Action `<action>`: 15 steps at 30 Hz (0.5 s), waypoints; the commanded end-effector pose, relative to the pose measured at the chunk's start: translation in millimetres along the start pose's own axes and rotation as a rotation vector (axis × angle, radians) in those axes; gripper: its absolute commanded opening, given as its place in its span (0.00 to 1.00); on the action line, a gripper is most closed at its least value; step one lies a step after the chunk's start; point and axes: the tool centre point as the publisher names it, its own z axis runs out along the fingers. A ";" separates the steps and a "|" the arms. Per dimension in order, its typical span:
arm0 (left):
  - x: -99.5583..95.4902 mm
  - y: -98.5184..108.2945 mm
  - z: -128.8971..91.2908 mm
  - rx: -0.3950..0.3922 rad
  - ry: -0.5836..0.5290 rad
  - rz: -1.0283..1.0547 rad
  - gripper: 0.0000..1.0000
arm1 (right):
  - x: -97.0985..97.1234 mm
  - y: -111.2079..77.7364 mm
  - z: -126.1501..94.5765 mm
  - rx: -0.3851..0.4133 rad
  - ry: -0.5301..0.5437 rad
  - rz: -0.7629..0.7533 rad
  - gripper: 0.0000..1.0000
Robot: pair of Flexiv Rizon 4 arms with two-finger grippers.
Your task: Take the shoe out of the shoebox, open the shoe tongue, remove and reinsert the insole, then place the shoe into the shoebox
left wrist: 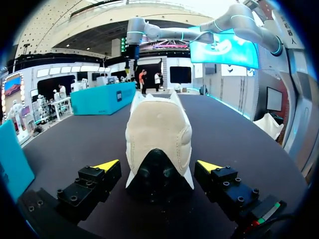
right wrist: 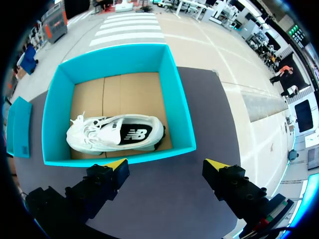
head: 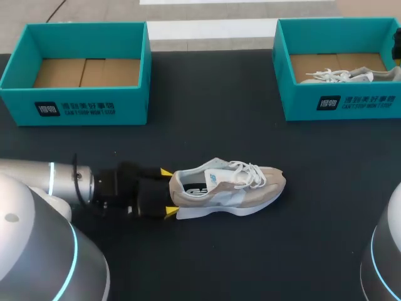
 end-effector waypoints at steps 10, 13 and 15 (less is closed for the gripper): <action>-1.8 -5.1 26.1 -0.005 0.032 0.005 1.00 | 0.2 -0.5 0.1 -0.001 0.000 0.001 1.00; -1.6 -7.1 31.0 -0.004 0.037 0.007 1.00 | 0.2 -0.5 0.1 -0.001 0.000 0.001 1.00; -1.2 -7.5 34.0 -0.005 0.042 0.010 1.00 | 0.2 -0.5 0.1 -0.001 0.000 0.001 1.00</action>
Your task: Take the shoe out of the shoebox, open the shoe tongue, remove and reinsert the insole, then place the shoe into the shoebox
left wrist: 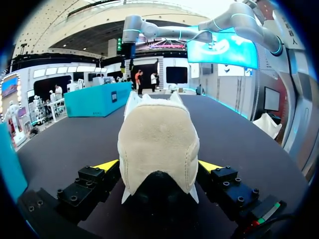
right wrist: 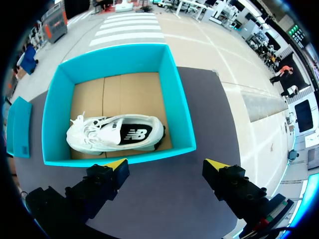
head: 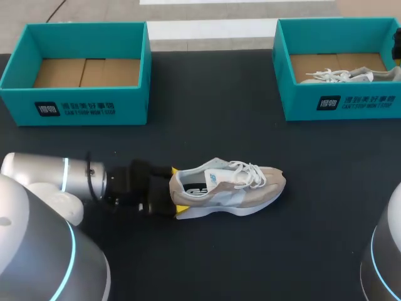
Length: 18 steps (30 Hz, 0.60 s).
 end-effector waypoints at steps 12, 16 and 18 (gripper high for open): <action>-3.7 9.9 21.5 -0.046 0.022 0.007 1.00 | 0.2 -0.5 0.1 -0.001 0.000 0.001 1.00; -6.0 8.9 20.2 -0.054 0.034 0.012 0.36 | 0.2 -0.5 0.1 -0.001 0.000 0.001 1.00; -8.2 8.2 18.2 -0.059 0.043 0.012 0.00 | 0.2 -0.5 0.1 -0.001 0.000 0.001 1.00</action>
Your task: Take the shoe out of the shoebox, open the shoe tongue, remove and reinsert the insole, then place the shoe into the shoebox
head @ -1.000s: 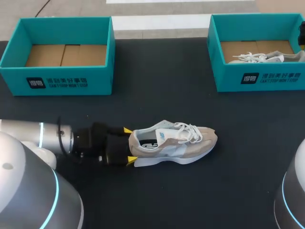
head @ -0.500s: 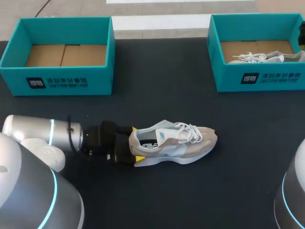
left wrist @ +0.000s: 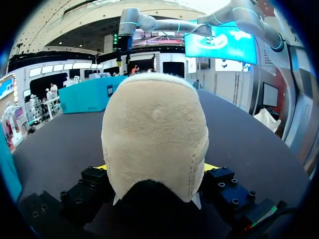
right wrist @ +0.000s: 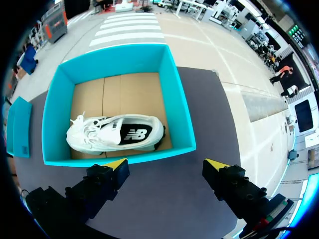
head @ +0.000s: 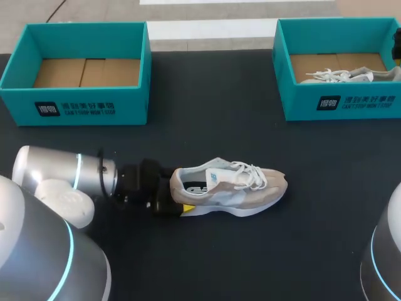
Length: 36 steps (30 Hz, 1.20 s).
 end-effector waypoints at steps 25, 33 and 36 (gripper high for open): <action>-4.6 11.7 -20.6 -0.047 0.036 0.006 0.00 | 0.2 -0.5 0.1 -0.001 0.000 0.001 1.00; -4.6 11.7 -20.6 -0.047 0.036 0.006 0.00 | 0.2 -0.5 0.1 -0.001 0.000 0.001 1.00; -4.6 11.7 -20.6 -0.047 0.036 0.006 0.00 | 0.2 -0.5 0.1 -0.001 0.000 0.001 1.00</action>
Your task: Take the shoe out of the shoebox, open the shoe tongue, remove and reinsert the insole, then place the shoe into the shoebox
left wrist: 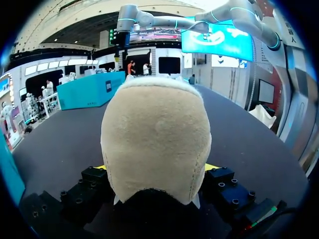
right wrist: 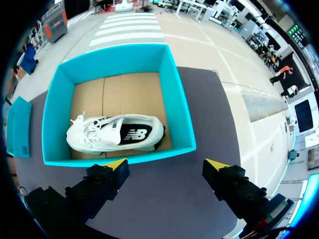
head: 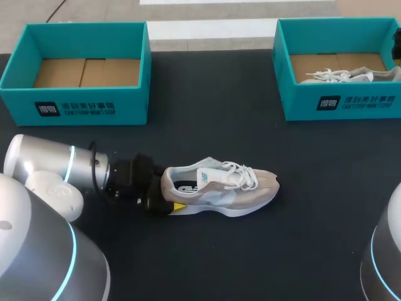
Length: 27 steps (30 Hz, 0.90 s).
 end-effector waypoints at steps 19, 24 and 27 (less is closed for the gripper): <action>0.8 1.9 -1.0 -0.001 0.000 0.001 0.00 | 18.0 9.2 -28.3 -0.011 0.013 -0.025 1.00; 0.8 1.9 -1.0 -0.001 0.000 0.001 0.00 | 25.7 -2.4 -44.5 0.016 -0.018 -0.016 1.00; 0.8 1.9 -1.0 -0.001 0.000 0.001 0.00 | 33.3 -16.3 -56.9 0.013 -0.022 0.000 1.00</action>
